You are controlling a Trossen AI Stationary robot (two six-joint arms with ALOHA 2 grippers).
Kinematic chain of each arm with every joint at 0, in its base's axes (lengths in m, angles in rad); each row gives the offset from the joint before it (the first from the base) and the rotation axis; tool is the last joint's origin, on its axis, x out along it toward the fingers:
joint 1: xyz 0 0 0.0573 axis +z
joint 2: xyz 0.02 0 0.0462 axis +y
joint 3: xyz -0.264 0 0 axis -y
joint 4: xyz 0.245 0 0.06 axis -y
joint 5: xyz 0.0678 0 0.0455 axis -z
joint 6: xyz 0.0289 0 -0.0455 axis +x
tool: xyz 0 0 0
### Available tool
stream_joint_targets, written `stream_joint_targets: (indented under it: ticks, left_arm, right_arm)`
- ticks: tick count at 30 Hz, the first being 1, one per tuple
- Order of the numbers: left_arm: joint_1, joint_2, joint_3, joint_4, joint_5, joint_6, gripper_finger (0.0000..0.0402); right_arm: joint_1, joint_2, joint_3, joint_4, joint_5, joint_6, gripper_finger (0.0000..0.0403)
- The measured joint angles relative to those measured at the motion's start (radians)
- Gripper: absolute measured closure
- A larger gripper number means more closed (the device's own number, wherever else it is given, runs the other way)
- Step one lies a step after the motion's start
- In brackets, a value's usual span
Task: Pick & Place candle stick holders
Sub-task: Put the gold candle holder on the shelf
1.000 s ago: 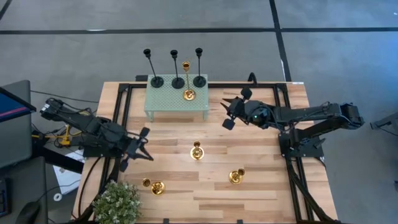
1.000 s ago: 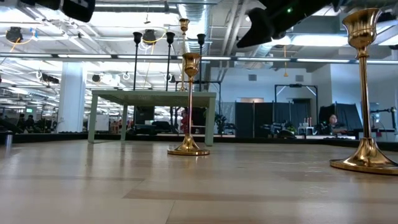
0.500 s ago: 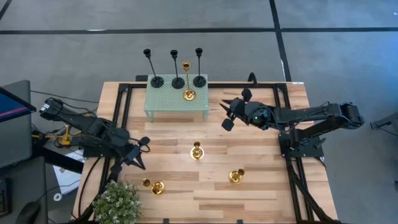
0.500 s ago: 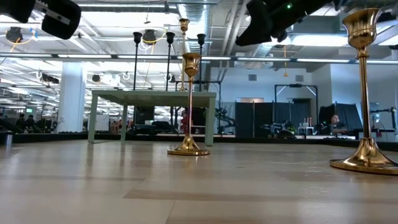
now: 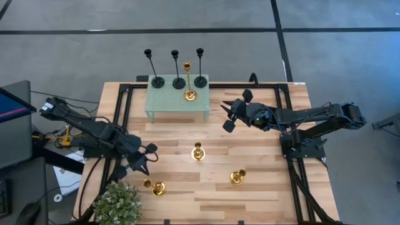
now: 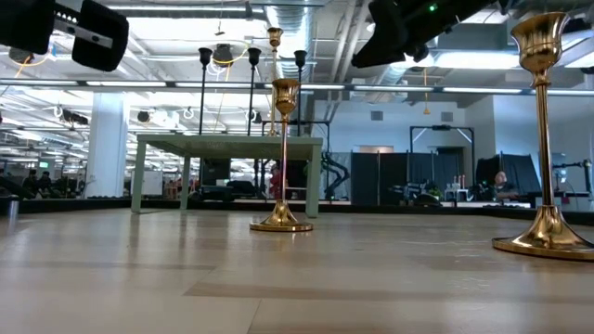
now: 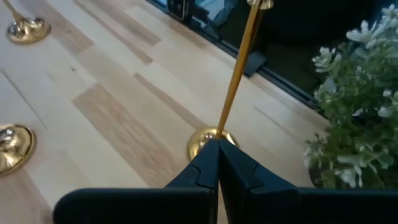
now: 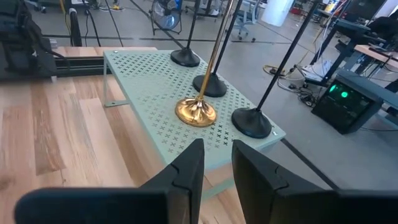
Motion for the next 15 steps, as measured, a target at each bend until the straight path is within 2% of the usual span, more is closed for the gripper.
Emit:
stream_joint_targets:
  ticks: [15]
  left_arm:
    - [0.000,0.000,0.000,0.009,0.000,-0.037,0.0394]
  right_arm:
    - [-0.001,0.000,0.000,-0.001,0.000,0.000,0.0329]
